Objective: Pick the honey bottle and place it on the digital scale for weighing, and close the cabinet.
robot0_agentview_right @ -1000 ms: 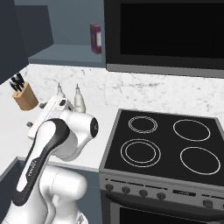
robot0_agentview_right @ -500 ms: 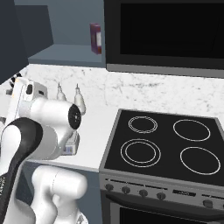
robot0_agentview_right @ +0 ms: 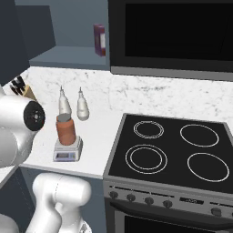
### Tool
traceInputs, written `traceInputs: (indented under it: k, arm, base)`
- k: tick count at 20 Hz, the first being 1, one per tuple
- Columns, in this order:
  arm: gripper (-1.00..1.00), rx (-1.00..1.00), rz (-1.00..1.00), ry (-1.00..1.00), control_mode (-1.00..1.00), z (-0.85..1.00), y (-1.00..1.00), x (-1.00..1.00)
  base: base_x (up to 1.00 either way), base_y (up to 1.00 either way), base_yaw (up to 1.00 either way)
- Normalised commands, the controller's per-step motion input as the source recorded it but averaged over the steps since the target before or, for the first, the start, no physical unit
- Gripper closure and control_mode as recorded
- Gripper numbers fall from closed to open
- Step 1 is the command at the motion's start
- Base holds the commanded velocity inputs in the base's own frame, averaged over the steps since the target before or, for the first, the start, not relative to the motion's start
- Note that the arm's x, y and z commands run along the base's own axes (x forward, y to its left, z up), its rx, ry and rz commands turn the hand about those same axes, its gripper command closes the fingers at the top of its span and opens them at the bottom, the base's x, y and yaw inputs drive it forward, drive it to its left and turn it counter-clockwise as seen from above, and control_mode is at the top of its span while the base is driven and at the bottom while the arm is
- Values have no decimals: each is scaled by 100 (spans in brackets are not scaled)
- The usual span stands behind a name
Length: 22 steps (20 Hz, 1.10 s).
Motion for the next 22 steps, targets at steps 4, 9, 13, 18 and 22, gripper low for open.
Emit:
traceInputs:
  k: [4,9,13,18,22]
  arm:
    - [-100,-1,0,-30,-100,28,64,-60]
    - [-100,-3,0,-18,-100,6,74,-15]
    - [-100,-7,-3,-9,-100,0,88,7]
    - [-100,-8,-11,0,-100,0,71,44]
    - [-100,-4,-11,0,-100,0,41,38]
  base:
    - [0,0,0]
    - [0,0,0]
    - [0,0,0]
    - [0,0,0]
    - [0,0,0]
